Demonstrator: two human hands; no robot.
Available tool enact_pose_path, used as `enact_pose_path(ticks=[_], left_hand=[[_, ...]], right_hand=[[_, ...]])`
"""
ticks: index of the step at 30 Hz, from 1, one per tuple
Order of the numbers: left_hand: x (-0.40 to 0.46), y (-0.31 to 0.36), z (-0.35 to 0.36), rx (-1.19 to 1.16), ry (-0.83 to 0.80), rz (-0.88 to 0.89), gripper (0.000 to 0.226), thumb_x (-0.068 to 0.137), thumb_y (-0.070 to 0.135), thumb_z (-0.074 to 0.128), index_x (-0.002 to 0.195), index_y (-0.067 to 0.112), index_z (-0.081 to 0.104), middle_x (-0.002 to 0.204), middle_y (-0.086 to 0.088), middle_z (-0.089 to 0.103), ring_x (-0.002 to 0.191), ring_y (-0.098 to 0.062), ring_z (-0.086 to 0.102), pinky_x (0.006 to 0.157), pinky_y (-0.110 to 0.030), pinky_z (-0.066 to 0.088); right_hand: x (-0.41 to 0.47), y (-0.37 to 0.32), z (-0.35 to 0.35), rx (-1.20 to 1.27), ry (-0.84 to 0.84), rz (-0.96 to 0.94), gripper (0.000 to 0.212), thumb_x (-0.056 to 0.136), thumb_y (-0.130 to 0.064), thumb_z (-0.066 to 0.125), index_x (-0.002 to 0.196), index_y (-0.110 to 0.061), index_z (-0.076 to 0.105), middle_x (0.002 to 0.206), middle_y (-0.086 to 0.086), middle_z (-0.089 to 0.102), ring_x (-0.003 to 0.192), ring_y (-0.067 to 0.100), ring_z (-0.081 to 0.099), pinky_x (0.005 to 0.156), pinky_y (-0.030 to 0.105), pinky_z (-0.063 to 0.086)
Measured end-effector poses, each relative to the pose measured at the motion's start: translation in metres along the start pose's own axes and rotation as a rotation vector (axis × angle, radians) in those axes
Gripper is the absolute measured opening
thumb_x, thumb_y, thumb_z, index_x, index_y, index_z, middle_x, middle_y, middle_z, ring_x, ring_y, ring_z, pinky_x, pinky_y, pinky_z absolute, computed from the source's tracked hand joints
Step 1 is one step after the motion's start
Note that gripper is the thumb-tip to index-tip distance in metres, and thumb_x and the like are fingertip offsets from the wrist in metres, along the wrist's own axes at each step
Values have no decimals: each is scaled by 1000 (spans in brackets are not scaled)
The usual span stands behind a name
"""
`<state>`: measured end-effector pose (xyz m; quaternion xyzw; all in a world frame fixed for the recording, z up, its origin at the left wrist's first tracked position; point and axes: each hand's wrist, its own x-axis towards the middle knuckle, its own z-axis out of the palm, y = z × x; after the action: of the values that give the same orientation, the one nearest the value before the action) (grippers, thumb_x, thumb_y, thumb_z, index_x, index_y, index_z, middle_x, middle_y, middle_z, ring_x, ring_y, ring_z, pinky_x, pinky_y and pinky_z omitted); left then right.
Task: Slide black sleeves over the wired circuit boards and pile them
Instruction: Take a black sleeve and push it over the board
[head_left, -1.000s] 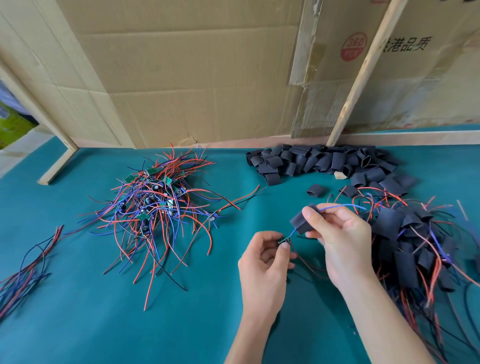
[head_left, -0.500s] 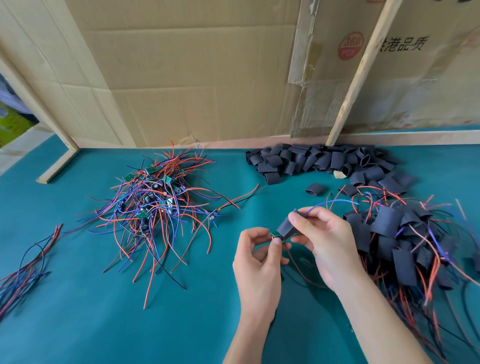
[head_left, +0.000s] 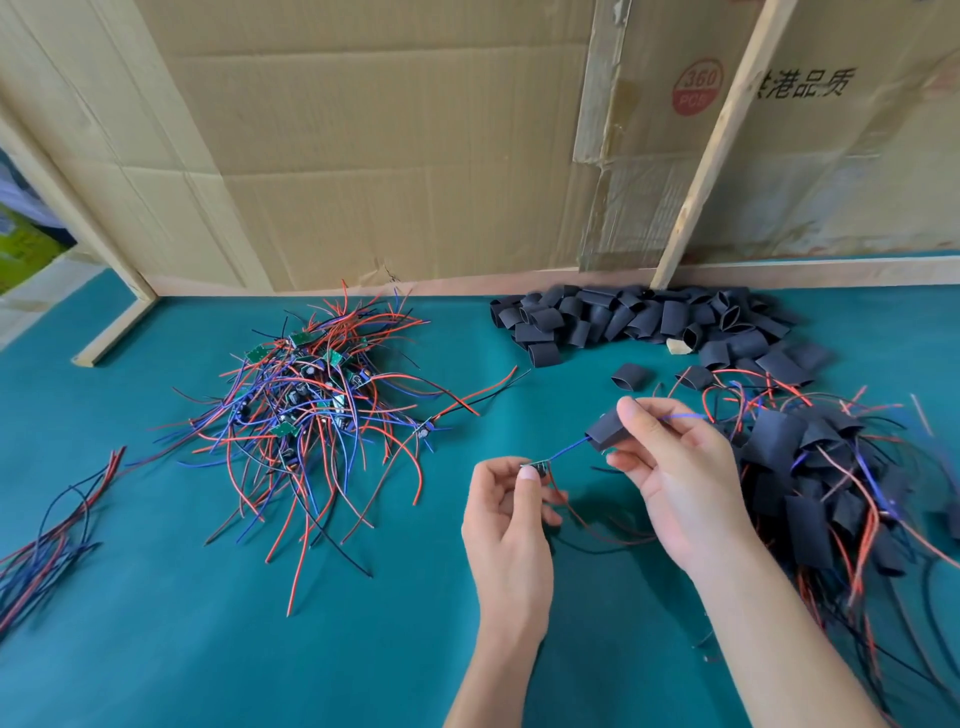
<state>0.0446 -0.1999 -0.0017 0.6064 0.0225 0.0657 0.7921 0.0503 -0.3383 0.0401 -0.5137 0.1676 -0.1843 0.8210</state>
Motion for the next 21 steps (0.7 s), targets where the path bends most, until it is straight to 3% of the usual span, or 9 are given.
enact_pose_path(ticks=[5, 10, 14, 16, 18, 21], left_hand=[[4, 3, -2, -98, 64, -84, 16, 104, 7, 54, 89, 5, 61, 73, -3, 66, 63, -19, 55, 64, -29, 46], [19, 13, -12, -382, 95, -305, 17, 102, 6, 55, 86, 8, 61, 73, -3, 60, 60, -12, 54, 54, -20, 45], [19, 14, -18, -568, 81, -403, 20, 105, 8, 51, 98, -1, 67, 76, -10, 65, 70, -20, 69, 62, -22, 57], [20, 12, -22, -605, 71, -419, 19, 101, -2, 49, 106, -8, 67, 86, -18, 69, 78, -25, 72, 68, -24, 60], [19, 9, -25, -570, 30, -401, 23, 97, -13, 49, 115, -11, 63, 94, -21, 69, 81, -23, 73, 71, -22, 59], [16, 5, -28, -510, -20, -368, 30, 93, -11, 58, 122, -3, 64, 90, -14, 69, 80, -16, 71, 71, -19, 58]], right_hand=[[1, -3, -4, -12, 2, -43, 13, 72, -26, 81, 77, -19, 72, 78, 4, 68, 64, 17, 62, 62, 24, 55], [-2, 4, 1, -65, -51, -49, 20, 70, -17, 82, 80, -10, 66, 76, 4, 70, 71, 17, 69, 59, 24, 57], [-4, 16, 5, -123, -85, -13, 15, 86, 3, 76, 84, -3, 62, 73, 5, 71, 70, 16, 70, 61, 26, 58], [-5, 19, 7, -144, -89, -1, 15, 87, 4, 75, 84, -2, 61, 73, 7, 71, 70, 17, 71, 62, 27, 59], [-5, 20, 7, -160, -86, 4, 16, 87, 3, 76, 83, -1, 61, 74, 9, 71, 71, 17, 71, 63, 28, 60], [-7, 21, 8, -183, -115, 26, 17, 86, 0, 78, 79, -5, 63, 77, 13, 72, 74, 21, 72, 63, 29, 60]])
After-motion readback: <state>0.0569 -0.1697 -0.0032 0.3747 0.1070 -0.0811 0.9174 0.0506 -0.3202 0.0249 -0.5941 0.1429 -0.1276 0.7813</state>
